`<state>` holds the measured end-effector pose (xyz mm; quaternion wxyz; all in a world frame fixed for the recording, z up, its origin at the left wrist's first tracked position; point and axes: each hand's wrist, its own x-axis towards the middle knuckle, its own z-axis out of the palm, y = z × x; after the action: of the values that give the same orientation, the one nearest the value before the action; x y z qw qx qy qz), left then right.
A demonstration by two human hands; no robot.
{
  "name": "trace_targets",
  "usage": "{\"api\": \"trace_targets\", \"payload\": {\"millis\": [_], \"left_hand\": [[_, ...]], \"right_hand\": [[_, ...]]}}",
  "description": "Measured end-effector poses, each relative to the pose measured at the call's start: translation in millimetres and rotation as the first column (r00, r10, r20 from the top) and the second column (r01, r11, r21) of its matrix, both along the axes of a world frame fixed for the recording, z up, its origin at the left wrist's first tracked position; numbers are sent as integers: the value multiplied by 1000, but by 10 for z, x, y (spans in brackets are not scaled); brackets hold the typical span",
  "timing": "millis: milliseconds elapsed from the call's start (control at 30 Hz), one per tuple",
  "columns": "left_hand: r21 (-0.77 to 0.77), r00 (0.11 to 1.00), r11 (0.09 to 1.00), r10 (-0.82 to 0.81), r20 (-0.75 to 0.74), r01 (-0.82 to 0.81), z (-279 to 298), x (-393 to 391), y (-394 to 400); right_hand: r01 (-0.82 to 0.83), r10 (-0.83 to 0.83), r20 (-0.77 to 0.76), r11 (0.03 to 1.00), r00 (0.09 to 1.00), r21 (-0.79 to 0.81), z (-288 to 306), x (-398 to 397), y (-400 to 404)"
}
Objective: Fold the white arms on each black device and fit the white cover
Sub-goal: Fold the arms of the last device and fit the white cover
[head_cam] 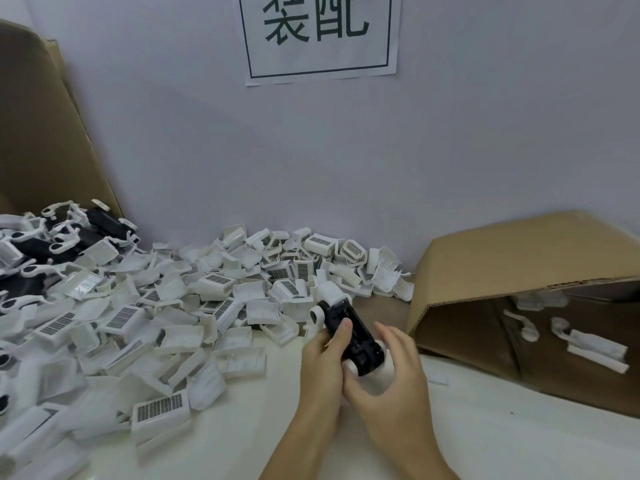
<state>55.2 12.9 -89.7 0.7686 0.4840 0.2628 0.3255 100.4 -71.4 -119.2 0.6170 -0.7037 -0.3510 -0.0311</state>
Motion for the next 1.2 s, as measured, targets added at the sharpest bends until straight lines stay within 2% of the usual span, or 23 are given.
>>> {"api": "trace_targets", "payload": {"millis": [100, 200, 433, 567, 633, 700, 733, 833, 900, 933, 1000, 1200], "left_hand": [[114, 1000, 993, 10, 18, -12, 25, -32, -18], [207, 1000, 978, -3, 5, 2, 44, -21, -64], [225, 1000, 974, 5, 20, -9, 9, -3, -83], [295, 1000, 955, -17, -25, 23, 0, -7, -35], [379, 997, 925, -10, -72, 37, 5, -7, 0], [530, 984, 847, 60, -170, 40, -10, -8, 34], [624, 967, 779, 110, -229, 59, -21, -10, 55], [863, 904, 451, 233, -358, 225, -35, -45, 118], [896, 890, 263, 195, -412, 357, 22, -77, 116], [893, 886, 209, 163, -435, 399, 41, -92, 114], [893, 886, 152, 137, -444, 424, 59, -111, 115], [888, 889, 167, 94, -447, 429, 79, -146, 168]], "right_hand": [[-30, 25, -71, 997, 997, -76, -17, 21, 3], [-9, 5, -90, 999, 996, -50, -5, 45, -23], [-44, 44, -101, 999, 994, 1, 43, 46, -92], [-74, 71, -132, 997, 989, -20, -18, 77, -48], [-102, 95, -137, 994, 986, -47, -41, 76, -22], [-122, 108, -144, 988, 984, -93, -49, 75, 0], [-126, 111, -149, 987, 983, -95, -45, 80, -1], [-141, 143, -161, 990, 977, 23, -43, 118, -39], [-128, 162, -261, 981, 952, 144, -20, 139, -68], [-106, 169, -322, 973, 932, 205, -5, 143, -80], [-36, 144, -394, 962, 908, 270, 22, 148, -98], [8, 106, -419, 965, 902, 261, 22, 201, -96]]}}
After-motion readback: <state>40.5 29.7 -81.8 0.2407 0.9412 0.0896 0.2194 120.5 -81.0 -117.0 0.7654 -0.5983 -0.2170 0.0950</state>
